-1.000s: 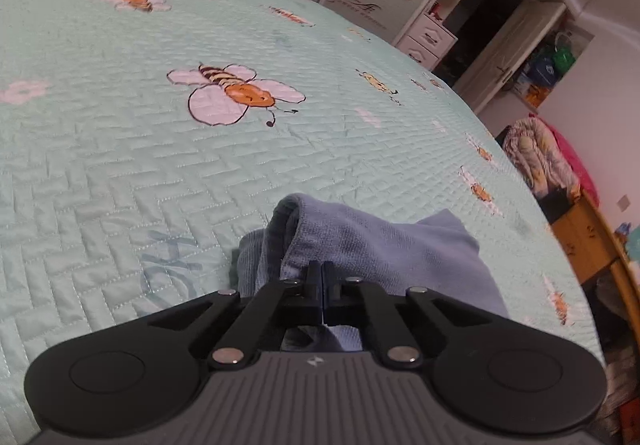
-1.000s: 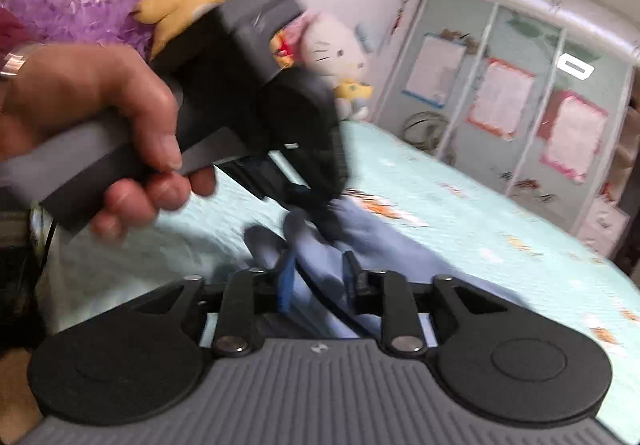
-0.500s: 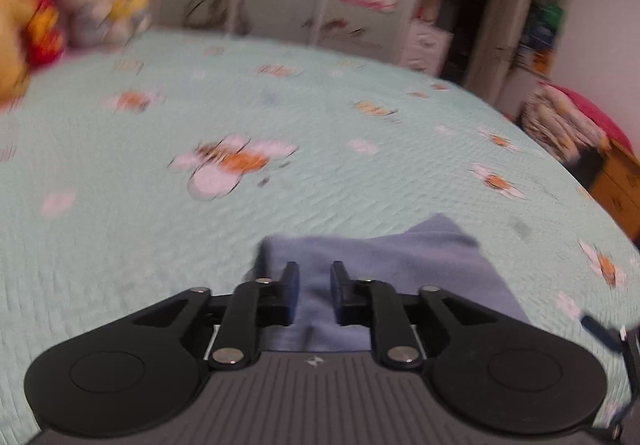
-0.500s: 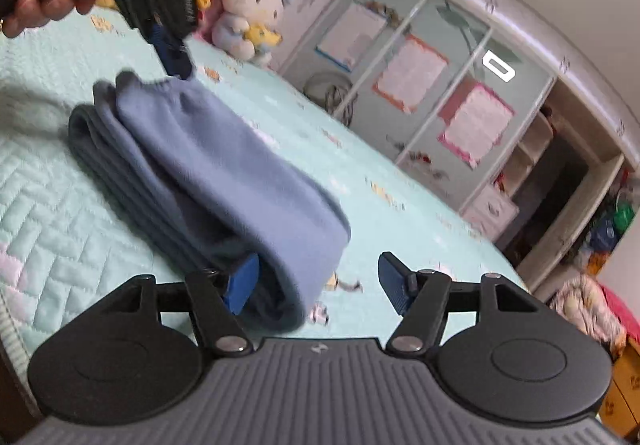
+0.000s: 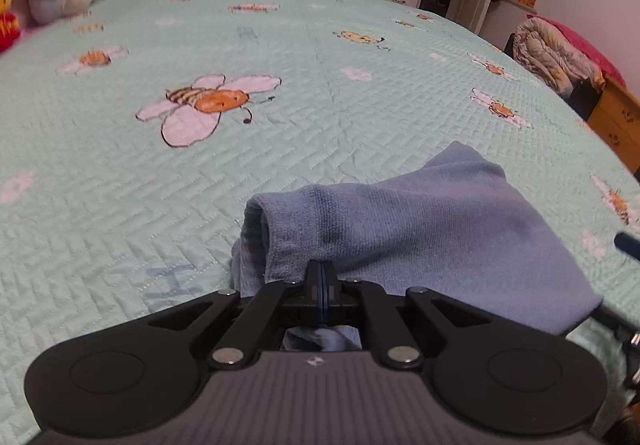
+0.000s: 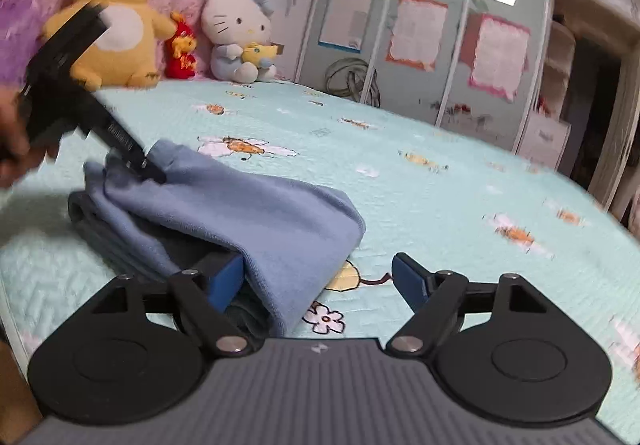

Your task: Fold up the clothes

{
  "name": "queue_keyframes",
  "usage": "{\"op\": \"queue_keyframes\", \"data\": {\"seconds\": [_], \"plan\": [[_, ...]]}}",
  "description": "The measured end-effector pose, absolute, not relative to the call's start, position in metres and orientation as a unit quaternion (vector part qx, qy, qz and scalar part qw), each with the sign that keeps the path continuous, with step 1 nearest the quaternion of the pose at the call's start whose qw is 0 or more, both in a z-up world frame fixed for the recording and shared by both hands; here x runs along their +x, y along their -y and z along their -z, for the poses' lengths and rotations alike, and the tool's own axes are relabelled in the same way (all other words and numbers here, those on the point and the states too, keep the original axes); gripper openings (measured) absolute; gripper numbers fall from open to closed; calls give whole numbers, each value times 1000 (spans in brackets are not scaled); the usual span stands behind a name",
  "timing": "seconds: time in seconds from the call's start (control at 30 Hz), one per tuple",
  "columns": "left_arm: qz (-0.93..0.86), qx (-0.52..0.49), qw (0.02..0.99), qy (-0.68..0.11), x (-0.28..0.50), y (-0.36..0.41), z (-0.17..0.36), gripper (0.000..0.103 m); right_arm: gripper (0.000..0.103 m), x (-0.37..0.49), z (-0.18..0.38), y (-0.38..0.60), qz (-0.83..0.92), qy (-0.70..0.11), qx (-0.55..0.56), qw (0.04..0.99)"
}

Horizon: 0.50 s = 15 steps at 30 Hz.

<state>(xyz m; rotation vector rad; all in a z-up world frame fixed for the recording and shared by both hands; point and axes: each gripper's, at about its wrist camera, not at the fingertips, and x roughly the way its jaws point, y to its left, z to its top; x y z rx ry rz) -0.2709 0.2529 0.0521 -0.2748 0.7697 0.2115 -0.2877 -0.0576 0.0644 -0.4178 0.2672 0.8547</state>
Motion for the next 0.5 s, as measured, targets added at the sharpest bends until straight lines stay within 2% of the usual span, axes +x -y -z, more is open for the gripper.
{"op": "queue_keyframes", "data": {"seconds": [0.17, 0.5], "plan": [[-95, -153, 908, -379, -271, -257, -52, 5, 80, -312, -44, 34, -384, -69, -322, 863], [-100, -139, 910, -378, -273, -250, -51, 5, 80, -318, -21, -11, -302, 21, -467, 831]]}}
